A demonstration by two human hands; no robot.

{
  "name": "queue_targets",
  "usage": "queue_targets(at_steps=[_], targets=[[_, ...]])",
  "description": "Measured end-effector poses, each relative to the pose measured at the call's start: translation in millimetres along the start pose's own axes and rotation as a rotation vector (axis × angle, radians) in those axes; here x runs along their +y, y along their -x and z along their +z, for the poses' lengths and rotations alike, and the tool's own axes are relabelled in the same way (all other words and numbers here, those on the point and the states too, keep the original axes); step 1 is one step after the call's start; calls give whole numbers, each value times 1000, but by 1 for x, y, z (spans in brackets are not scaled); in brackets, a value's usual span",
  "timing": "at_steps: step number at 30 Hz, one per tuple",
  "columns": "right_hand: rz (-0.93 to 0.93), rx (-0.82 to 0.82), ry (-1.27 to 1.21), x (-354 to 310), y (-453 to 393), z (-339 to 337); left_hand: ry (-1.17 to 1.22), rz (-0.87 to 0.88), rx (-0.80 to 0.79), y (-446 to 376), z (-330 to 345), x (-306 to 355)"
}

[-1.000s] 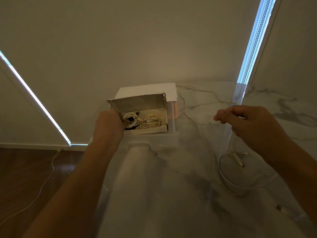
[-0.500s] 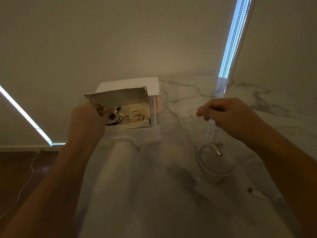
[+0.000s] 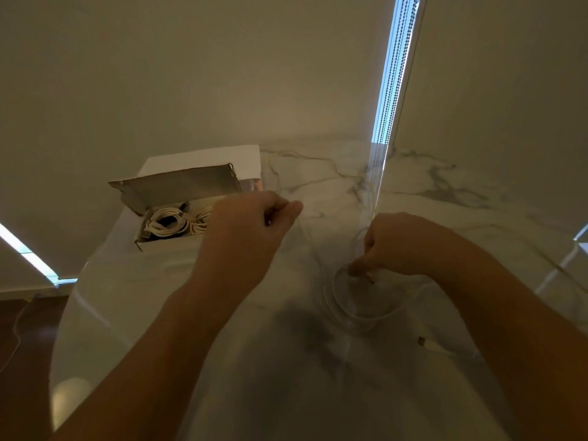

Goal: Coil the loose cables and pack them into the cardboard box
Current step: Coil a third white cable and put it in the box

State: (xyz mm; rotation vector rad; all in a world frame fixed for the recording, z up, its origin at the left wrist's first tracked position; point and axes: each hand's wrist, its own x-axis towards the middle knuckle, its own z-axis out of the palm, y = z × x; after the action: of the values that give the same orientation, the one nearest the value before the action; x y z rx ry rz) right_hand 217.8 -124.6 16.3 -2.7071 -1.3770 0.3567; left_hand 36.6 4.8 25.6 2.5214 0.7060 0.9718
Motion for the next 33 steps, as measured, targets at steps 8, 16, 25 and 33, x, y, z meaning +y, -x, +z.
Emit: queue_targets(at_steps=[8,16,25,33], targets=[[-50,69,-260,1,-1,-15,146,-97,-106,-21,31,16],[-323,343,-475,-14,1,-16,686,-344,-314,-13,44,12],[-278,545,-426,-8,-5,-9,826,-357,-394,-10,32,-2],[-362,544,-403,-20,-14,9,1253,-415,-543,-12,22,-2]])
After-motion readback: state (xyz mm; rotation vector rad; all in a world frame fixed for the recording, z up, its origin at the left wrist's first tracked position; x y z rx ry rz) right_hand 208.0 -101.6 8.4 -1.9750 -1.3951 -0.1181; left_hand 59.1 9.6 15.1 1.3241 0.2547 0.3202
